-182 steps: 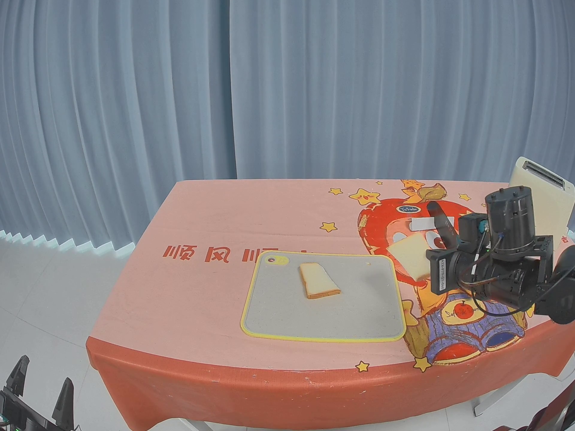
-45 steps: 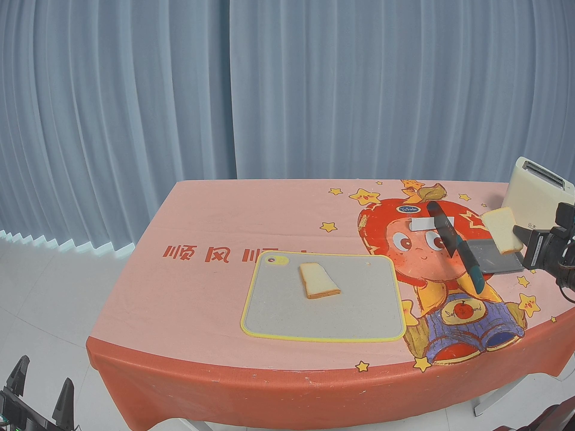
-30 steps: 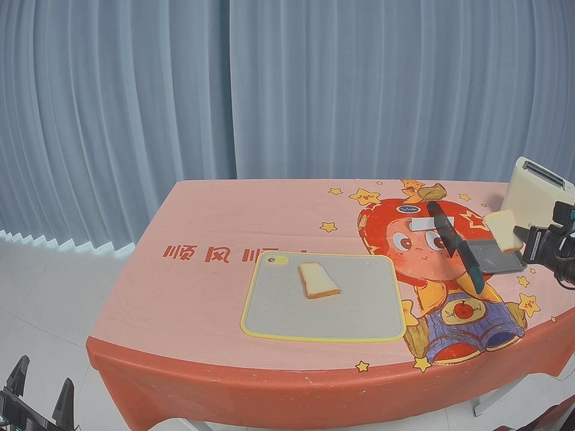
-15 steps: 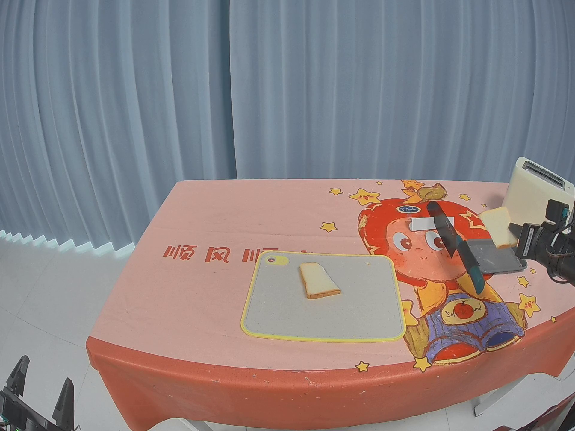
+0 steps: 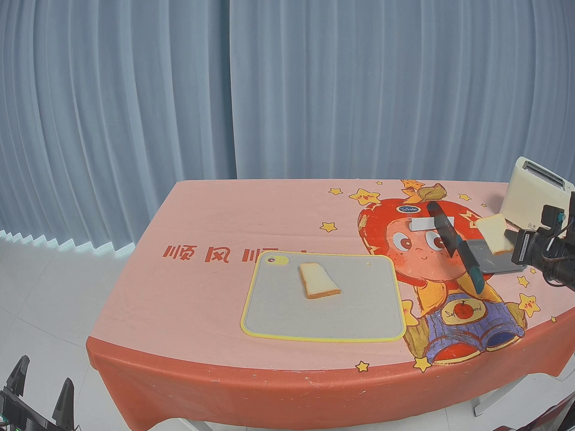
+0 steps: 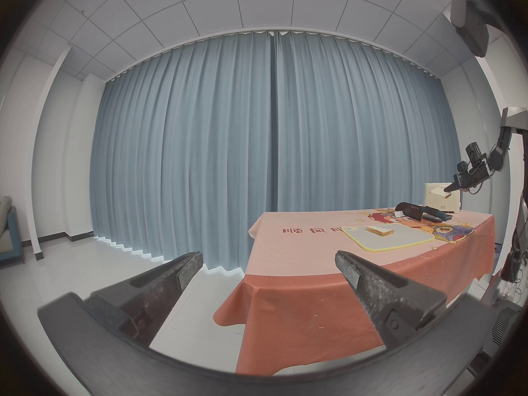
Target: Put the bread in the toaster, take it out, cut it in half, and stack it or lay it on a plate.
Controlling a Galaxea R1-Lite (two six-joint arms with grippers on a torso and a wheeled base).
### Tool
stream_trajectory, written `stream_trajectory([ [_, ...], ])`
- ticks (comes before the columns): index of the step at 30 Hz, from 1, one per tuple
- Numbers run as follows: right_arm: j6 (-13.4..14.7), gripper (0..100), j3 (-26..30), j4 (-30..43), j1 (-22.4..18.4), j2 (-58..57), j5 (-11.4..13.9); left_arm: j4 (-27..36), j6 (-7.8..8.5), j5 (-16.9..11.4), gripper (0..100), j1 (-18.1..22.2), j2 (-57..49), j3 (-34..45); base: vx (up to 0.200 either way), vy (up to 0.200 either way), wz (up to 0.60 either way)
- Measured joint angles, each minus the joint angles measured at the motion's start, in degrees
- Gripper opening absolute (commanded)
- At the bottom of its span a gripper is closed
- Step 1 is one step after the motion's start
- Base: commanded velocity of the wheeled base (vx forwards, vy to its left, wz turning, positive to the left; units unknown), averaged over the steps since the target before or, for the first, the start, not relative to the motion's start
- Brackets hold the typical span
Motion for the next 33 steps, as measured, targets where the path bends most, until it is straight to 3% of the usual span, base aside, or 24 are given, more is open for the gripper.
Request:
stream_trajectory([
  [14, -1.38, 0, 0.94, 0.00, 0.22, 1.27, -0.11, 0.00, 0.00, 0.00, 100, 0.00, 0.00, 0.00, 0.000, 0.000, 0.00],
  [21, -1.84, 0, -0.01, -0.16, -3.06, 2.67, -0.04, 0.00, 0.02, 0.00, 100, -0.02, 0.00, 0.00, 0.000, 0.000, 0.00],
  [33, -2.41, 0, -1.72, -2.49, -5.91, 7.27, 2.79, 0.00, 0.00, 0.00, 100, -0.05, 0.00, 0.00, 0.000, 0.000, 0.00],
])
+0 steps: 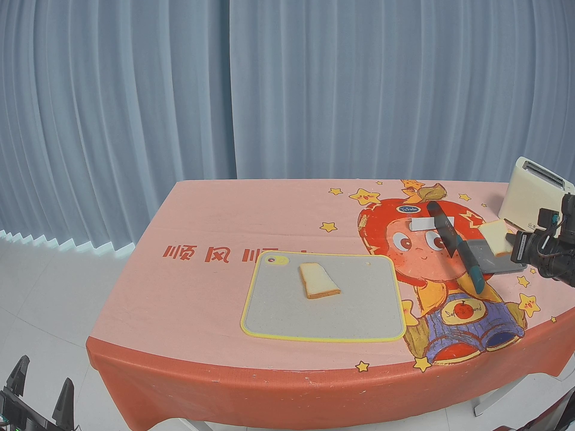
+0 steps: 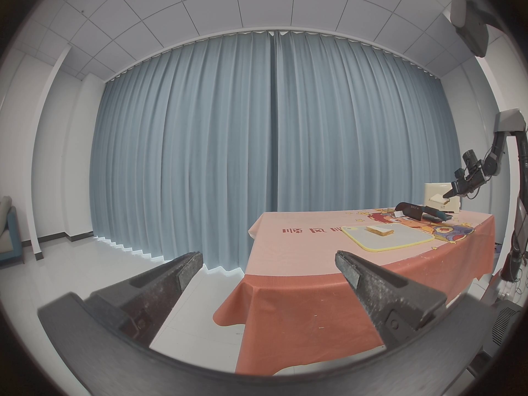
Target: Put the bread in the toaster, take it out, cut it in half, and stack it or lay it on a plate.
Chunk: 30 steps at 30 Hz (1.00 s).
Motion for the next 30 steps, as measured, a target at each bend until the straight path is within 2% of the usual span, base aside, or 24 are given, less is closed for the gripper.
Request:
stream_trajectory([
  [13, -0.94, 0, 0.11, -9.08, -1.61, 8.41, -0.39, 0.00, 0.00, 0.00, 100, 0.05, 0.00, 0.00, 0.000, 0.000, 0.00],
  [28, -1.12, 0, 1.11, -8.97, -1.55, 10.07, -0.59, 0.00, 0.09, 0.30, 100, 0.00, 0.00, 0.00, 0.000, 0.000, 0.00],
  [30, -1.10, 0, 1.49, -8.81, -1.19, 9.22, -0.74, 0.00, 0.09, 0.33, 100, 0.00, 0.00, 0.00, 0.000, -0.200, 0.00],
])
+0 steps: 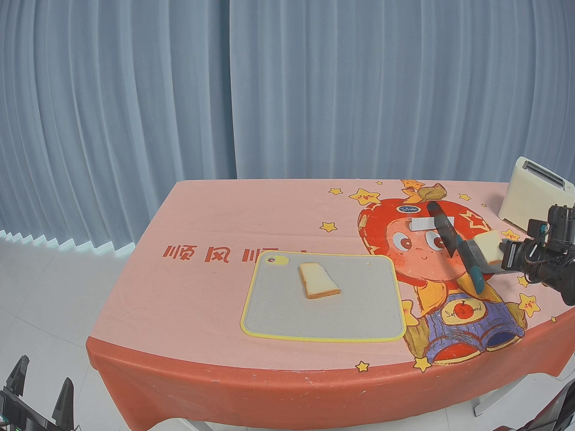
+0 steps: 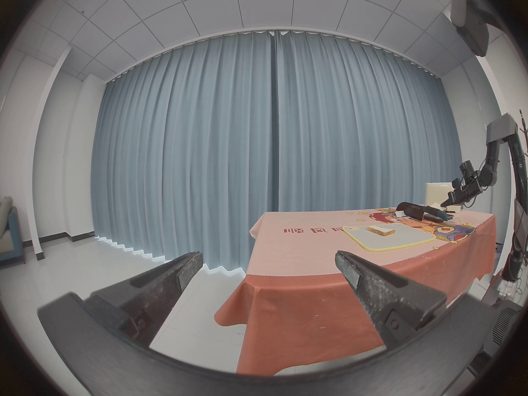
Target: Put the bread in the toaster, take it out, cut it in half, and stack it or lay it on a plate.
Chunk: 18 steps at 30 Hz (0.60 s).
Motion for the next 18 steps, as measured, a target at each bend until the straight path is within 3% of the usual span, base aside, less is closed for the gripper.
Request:
stream_trajectory([
  [18, 0.49, 0, 2.29, -0.44, 4.52, -3.43, -0.46, -0.09, -0.82, 0.00, 100, 0.11, 0.00, 0.00, 0.000, -0.200, 0.00],
])
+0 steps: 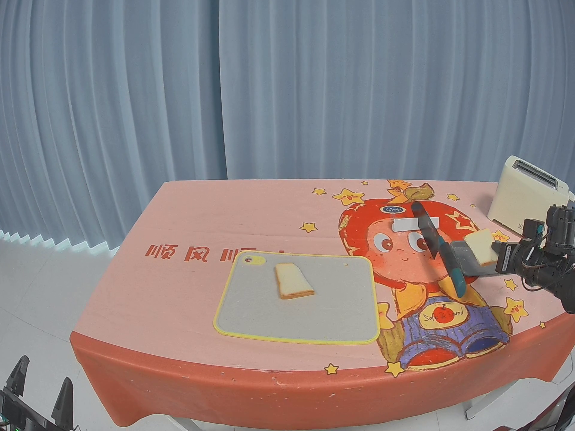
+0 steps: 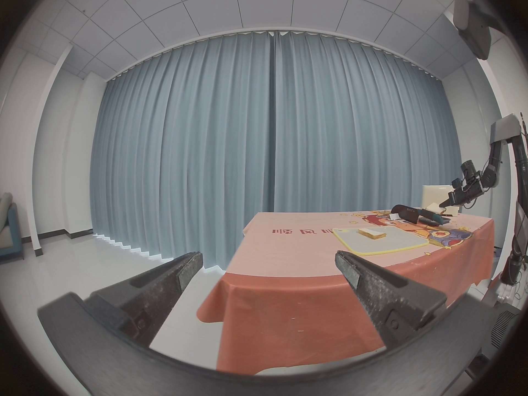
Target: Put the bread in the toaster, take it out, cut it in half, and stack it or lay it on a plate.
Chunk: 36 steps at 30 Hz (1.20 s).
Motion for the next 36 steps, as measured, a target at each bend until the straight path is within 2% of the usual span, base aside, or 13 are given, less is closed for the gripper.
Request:
stream_trajectory([
  [5, 1.32, 0, 0.59, -0.07, 3.22, -0.16, -0.96, 0.02, -0.33, 0.11, 100, 0.00, 0.00, 0.00, 0.000, -0.200, 0.00],
  [10, 4.82, 0, 1.00, -0.13, 8.28, -0.16, -5.33, 0.02, -0.46, 0.17, 100, 0.00, 0.00, 0.00, 0.000, -0.200, 0.00],
  [13, 6.72, 0, 1.07, -0.13, 10.76, -0.09, -7.00, 0.05, -0.48, 0.20, 100, 0.00, 0.00, 0.00, 0.000, -0.200, 0.00],
  [18, 10.17, 0, 0.67, -0.21, 13.14, 0.28, -7.63, 0.05, 0.09, 0.09, 100, 0.00, 0.00, 0.00, 0.000, 0.000, 0.00],
  [24, 16.64, 0, -1.13, -0.21, 15.45, 1.88, -8.75, 0.05, 0.33, -0.05, 100, 0.05, 0.00, 0.00, 0.000, 0.000, 0.00],
  [29, 18.10, 0, -2.47, -0.38, 16.97, 3.80, -9.18, 0.05, 0.35, -0.05, 100, 0.00, 0.00, 0.00, 0.000, 0.000, 0.00],
  [33, 20.53, 0, -2.71, -0.38, 18.96, 4.99, -9.79, 0.05, 0.38, -0.05, 100, 0.00, 0.00, 0.00, 0.000, 0.000, 0.00],
  [36, 21.03, 0, -2.91, -0.40, 19.83, 5.99, -10.50, 0.05, 0.35, -0.05, 100, 0.00, 0.00, 0.00, 0.000, 0.000, 0.00],
])
